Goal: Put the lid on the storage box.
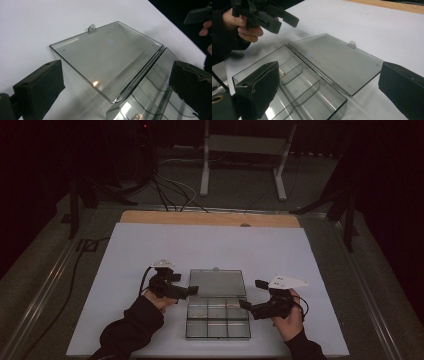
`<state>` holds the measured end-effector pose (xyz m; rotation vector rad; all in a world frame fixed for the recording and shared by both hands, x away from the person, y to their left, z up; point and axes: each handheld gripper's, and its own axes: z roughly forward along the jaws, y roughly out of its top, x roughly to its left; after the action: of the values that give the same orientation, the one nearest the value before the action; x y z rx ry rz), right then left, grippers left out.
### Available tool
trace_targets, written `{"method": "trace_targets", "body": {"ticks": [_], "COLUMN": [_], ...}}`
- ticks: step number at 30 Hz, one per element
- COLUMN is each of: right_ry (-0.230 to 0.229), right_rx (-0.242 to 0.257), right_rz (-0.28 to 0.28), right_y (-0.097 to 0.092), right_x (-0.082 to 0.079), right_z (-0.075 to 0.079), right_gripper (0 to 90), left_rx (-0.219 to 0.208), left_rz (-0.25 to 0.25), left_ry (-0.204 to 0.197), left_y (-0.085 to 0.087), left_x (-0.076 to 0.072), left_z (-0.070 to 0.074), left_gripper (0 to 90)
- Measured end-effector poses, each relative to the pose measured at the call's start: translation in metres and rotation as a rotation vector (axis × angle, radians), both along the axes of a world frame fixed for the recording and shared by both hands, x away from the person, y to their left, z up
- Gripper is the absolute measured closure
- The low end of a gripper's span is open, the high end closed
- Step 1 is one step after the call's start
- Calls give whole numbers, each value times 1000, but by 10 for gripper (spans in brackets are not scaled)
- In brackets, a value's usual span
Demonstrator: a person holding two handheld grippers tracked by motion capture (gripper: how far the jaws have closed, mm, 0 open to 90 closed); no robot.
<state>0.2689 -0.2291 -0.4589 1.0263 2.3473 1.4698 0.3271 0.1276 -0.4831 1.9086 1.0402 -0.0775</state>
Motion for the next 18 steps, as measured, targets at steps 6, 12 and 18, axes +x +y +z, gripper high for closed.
{"method": "trace_targets", "body": {"ticks": [6, 12, 18], "right_ry": [3, 8, 10], "right_rx": [-3, -9, -11], "right_rz": [5, 8, 11], "right_y": [1, 2, 3], "right_x": [-1, 0, -1], "right_z": [-1, -2, -2], "right_gripper": [40, 40, 40], "left_rx": [-11, -36, -57], "left_rz": [18, 36, 49], "left_ry": [50, 94, 145], "left_y": [2, 4, 6], "left_x": [4, 7, 10], "left_z": [-4, -8, -13], "left_gripper": [8, 16, 18]}}
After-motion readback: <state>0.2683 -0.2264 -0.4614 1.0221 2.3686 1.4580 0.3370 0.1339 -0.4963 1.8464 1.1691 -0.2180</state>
